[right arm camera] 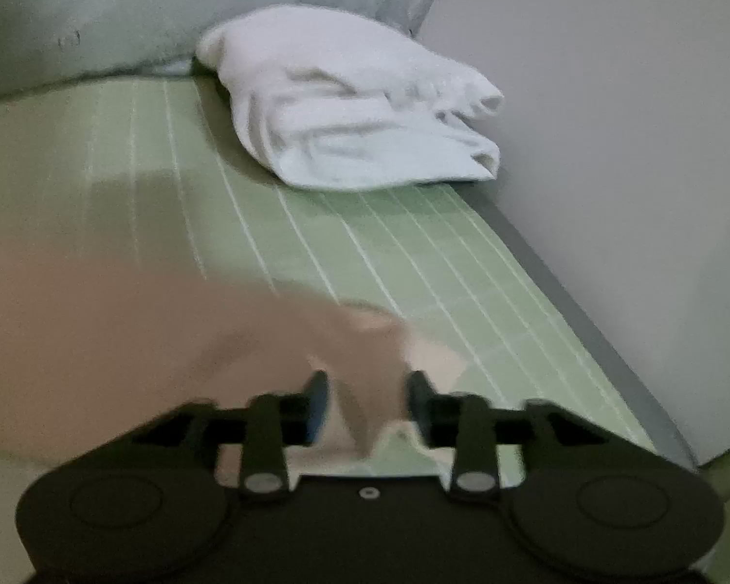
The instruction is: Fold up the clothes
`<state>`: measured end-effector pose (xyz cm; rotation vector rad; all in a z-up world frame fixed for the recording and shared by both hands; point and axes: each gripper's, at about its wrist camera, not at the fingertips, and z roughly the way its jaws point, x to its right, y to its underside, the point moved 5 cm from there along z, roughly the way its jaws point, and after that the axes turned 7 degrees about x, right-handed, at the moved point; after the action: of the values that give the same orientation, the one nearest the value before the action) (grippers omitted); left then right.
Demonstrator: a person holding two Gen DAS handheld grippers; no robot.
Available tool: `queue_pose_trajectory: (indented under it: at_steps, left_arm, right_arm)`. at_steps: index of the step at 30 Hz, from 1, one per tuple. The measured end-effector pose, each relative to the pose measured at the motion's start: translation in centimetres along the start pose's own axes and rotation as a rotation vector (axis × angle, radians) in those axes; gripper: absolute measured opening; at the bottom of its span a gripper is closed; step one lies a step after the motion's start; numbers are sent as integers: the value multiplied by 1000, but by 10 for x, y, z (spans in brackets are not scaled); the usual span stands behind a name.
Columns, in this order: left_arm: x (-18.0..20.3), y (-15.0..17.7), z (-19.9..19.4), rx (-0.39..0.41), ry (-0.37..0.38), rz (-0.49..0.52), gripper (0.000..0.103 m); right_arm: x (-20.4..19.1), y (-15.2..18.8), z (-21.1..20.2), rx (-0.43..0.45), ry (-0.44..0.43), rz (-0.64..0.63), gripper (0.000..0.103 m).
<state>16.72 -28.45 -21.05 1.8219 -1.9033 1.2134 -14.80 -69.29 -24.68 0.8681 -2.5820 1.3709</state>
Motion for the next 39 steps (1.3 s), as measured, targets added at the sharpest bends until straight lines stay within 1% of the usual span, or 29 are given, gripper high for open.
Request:
queue_pose_trajectory:
  at_steps: [3, 8, 12, 13, 19, 22, 25, 27, 31, 32, 34, 36, 39]
  left_arm:
    - [7, -2, 1, 16, 16, 30, 103]
    - [5, -5, 9, 4, 0, 41, 103]
    - [-1, -1, 11, 0, -38, 43, 103]
    - [-2, -2, 12, -2, -49, 45, 103]
    - [-12, -6, 22, -15, -122, 64, 103]
    - [-18, -7, 25, -23, -156, 58, 103]
    - [-24, -7, 26, -30, -176, 47, 103]
    - [-28, -6, 28, -38, -190, 44, 103]
    - [-32, -10, 31, -42, -219, 13, 103]
    - [-32, -11, 30, -40, -230, 2, 103]
    - [-33, -15, 29, -29, -279, 5, 103]
    - [-34, -16, 29, -29, -322, 28, 103]
    - [-35, -16, 30, -30, -334, 41, 103]
  right_arm:
    - [-12, -11, -3, 30, -29, -4, 53]
    - [-40, -30, -6, 82, -116, -34, 61]
    - [-65, -43, -6, 98, -204, -38, 62]
    - [-72, -44, -7, 114, -244, -50, 62]
    - [-116, -57, -6, 123, -446, -44, 64]
    - [-137, -65, -11, 122, -553, -21, 64]
    - [-164, -74, -13, 112, -660, -32, 64]
    - [-186, -79, -16, 114, -723, -70, 64]
    - [-225, -84, -17, 83, -828, -122, 64]
    - [-232, -86, -18, 82, -855, -127, 64]
    - [-246, -90, -21, 67, -913, -123, 65]
    - [-258, -90, -26, 53, -950, -118, 65]
    - [-274, -88, -30, 34, -982, -137, 64]
